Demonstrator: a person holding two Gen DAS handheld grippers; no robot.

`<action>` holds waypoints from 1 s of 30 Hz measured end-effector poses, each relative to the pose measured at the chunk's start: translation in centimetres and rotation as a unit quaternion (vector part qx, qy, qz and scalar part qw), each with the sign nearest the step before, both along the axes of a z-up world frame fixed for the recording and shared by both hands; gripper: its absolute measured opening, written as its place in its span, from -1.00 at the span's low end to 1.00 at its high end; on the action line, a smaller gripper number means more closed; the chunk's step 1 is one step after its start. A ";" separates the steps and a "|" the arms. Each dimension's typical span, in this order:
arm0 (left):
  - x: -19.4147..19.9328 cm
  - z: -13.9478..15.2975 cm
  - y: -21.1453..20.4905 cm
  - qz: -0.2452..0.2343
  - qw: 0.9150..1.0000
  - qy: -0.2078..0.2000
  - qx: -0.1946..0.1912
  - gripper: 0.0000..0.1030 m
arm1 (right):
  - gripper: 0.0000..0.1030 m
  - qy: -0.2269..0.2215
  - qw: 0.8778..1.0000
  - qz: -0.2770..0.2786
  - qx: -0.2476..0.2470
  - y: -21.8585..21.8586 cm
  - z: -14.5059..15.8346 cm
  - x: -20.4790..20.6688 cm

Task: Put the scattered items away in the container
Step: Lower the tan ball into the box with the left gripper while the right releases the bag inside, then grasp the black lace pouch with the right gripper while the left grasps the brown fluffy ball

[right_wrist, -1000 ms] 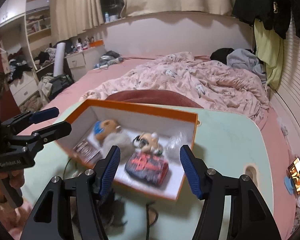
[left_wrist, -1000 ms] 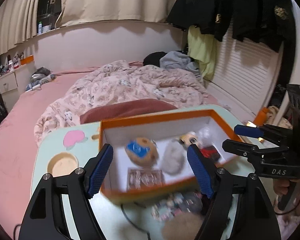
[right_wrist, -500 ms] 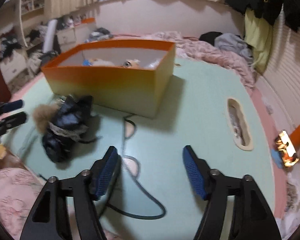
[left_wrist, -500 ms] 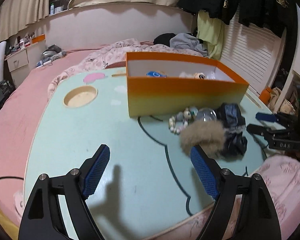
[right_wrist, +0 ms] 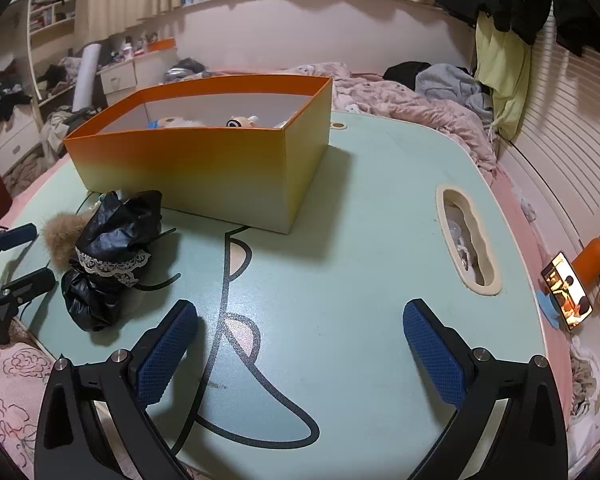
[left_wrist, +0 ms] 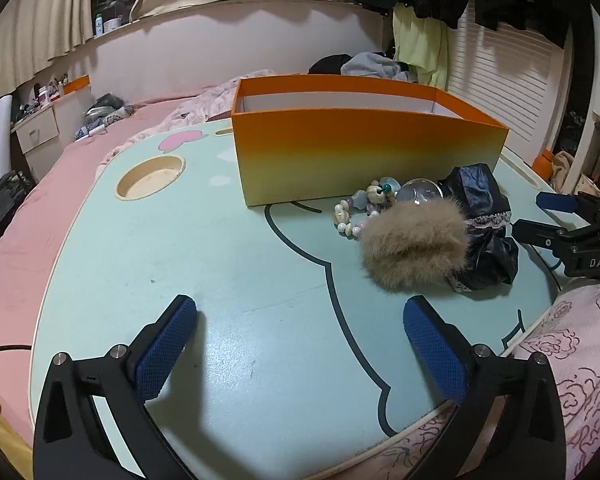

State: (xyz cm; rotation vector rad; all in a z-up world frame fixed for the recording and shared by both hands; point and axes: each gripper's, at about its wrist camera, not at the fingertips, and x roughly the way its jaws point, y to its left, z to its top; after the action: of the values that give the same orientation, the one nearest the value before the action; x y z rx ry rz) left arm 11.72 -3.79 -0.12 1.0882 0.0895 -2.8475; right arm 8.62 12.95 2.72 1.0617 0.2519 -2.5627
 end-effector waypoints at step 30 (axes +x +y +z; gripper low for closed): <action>0.3 1.7 1.0 -0.029 0.999 0.036 -0.006 0.99 | -0.33 -0.071 0.982 0.112 -0.135 -4.8 2.7 -0.7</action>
State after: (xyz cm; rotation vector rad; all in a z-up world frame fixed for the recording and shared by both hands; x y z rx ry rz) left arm 12.02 -2.79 1.63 1.0009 0.0468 -2.9354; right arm 7.90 8.14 5.38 1.0409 -0.0138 -2.2330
